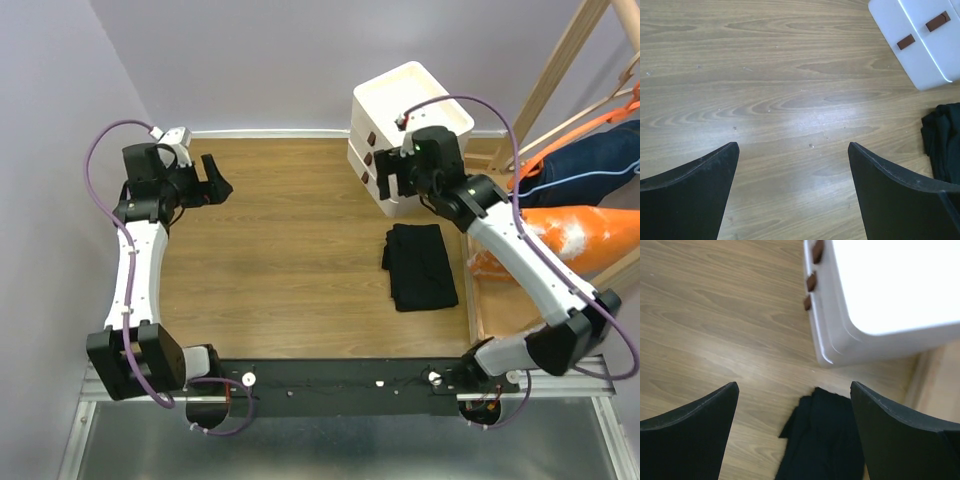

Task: Sort the stationery into containers
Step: Reset both arms

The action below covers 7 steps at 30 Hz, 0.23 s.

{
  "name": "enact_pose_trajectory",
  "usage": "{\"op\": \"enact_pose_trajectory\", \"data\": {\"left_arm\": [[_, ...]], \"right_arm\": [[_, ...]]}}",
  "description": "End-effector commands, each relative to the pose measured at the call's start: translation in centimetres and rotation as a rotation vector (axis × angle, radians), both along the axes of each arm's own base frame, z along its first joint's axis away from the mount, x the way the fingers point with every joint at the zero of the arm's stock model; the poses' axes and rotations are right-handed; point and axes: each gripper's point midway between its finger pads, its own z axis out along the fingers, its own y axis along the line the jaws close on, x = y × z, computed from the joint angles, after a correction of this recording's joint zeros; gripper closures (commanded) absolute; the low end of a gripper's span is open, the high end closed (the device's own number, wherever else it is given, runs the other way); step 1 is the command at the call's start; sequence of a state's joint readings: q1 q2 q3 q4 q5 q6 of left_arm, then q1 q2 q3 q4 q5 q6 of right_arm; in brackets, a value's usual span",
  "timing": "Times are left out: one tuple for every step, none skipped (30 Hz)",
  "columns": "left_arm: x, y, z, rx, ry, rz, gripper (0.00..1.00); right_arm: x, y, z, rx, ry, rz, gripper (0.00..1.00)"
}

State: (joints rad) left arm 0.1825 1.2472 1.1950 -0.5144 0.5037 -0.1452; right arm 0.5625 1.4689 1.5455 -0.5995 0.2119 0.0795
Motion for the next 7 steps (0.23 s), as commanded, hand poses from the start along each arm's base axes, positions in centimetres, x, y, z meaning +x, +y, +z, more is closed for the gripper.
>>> {"op": "enact_pose_trajectory", "data": {"left_arm": [[1.76,-0.39,1.46,0.064,-0.050,-0.003,0.01],[1.93,-0.51,1.62,0.067,-0.051,-0.007,0.01],[2.02,-0.66,1.73,0.070,-0.052,-0.013,0.01],[2.10,-0.80,1.64,0.073,-0.050,-0.020,0.01],[2.13,-0.85,1.77,0.079,-0.050,-0.024,0.01],[2.18,-0.86,1.79,0.086,-0.052,-0.026,0.01],[2.22,-0.76,1.95,0.090,-0.055,-0.024,0.01]], "right_arm": [[-1.41,-4.87,0.47,-0.093,-0.099,-0.138,0.00],[-1.64,-5.22,0.35,-0.096,-0.100,-0.143,0.00],[-1.75,-5.53,-0.01,-0.101,-0.095,-0.145,0.00],[-2.00,-5.75,-0.23,-0.100,-0.090,-0.141,0.00],[-2.16,-5.60,-0.42,-0.093,-0.082,-0.127,0.00],[-2.20,-5.61,-0.25,-0.082,-0.085,-0.128,0.00],[-2.13,-5.52,0.16,-0.069,-0.098,-0.125,0.00]]}}
